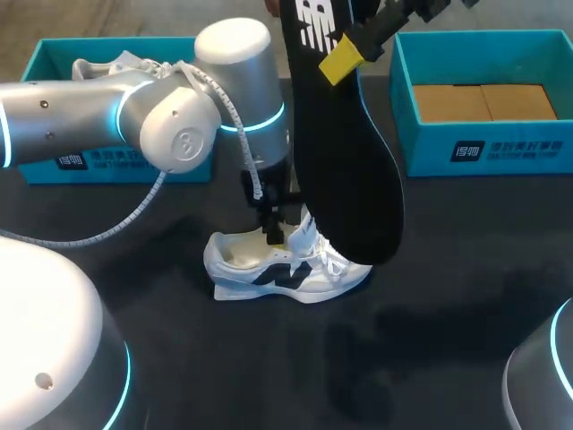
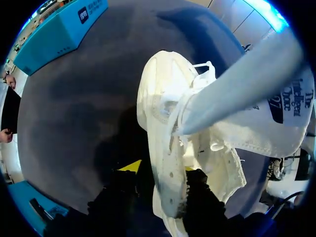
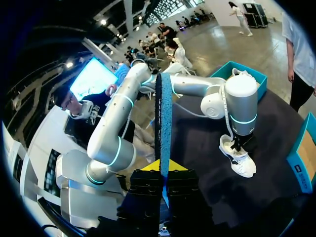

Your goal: Take the shoe out of the shoebox, open the shoe tongue, remove and reinsert the insole, then place the shoe into the shoebox

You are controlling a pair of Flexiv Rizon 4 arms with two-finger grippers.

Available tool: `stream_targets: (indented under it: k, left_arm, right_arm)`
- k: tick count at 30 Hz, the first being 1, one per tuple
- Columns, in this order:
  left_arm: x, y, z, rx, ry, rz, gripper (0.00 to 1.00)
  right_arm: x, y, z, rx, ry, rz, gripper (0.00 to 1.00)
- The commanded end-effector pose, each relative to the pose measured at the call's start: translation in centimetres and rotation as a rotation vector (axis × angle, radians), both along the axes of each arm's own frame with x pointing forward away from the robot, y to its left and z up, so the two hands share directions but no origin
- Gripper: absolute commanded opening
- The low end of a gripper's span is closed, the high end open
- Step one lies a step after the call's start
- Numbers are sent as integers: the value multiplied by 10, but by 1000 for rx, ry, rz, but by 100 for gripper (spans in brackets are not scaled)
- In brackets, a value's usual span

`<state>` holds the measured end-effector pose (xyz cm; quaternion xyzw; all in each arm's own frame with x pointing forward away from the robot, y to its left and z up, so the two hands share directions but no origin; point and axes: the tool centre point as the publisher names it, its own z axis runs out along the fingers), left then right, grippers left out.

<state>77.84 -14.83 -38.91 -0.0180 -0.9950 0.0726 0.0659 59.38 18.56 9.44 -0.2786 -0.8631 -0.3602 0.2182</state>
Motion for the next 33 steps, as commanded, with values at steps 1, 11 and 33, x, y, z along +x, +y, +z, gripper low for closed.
stream_targets:
  k: [1,11,33]
  left_arm:
    - [-1,3,-3,-6,12,-4,0]
    - [-4,10,6,28,89,-146,0]
    - [3,-5,65,95,167,-804,0]
  right_arm:
    - [1,2,0,-3,2,0,0]
    - [1,2,0,-3,2,0,0]
    - [1,2,0,-3,2,0,0]
